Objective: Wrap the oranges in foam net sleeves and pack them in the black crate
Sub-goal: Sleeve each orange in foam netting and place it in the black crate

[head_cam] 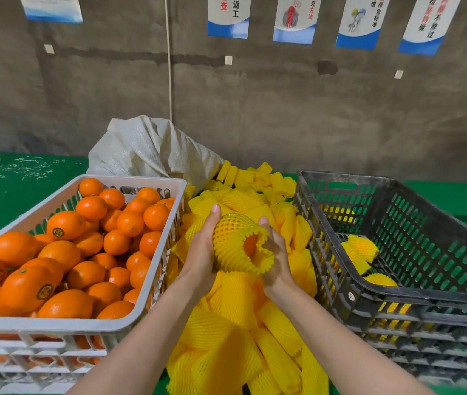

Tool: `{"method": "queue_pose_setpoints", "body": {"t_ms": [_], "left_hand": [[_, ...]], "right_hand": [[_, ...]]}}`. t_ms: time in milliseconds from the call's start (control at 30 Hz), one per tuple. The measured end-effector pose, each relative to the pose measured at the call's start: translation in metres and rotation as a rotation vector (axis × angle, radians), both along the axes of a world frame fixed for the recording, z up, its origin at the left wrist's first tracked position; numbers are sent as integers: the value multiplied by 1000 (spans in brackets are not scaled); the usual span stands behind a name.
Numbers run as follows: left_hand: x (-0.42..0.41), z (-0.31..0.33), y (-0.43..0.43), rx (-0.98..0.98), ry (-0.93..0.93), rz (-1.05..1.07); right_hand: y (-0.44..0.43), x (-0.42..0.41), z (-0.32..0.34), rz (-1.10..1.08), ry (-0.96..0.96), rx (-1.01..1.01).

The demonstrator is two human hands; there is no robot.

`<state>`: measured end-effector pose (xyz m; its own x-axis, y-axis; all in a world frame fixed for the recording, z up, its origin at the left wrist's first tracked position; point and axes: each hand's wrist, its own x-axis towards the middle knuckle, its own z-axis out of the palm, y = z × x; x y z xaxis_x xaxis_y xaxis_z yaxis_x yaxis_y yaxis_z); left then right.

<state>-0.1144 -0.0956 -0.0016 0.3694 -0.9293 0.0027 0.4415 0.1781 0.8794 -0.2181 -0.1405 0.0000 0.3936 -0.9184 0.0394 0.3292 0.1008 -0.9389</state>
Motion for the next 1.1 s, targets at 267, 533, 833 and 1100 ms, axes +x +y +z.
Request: {"method": "queue_pose_setpoints", "body": {"t_ms": [267, 533, 833, 1100], "left_hand": [[-1, -4, -2, 74, -167, 232], [-6, 0, 4, -135, -413, 581], [-5, 3, 5, -173, -445, 455], [-5, -2, 7, -169, -687, 494]], "right_hand": [[-3, -1, 7, 303, 163, 65], [0, 3, 0, 163, -82, 242], [4, -1, 2, 241, -219, 415], [2, -1, 0, 152, -183, 231]]}}
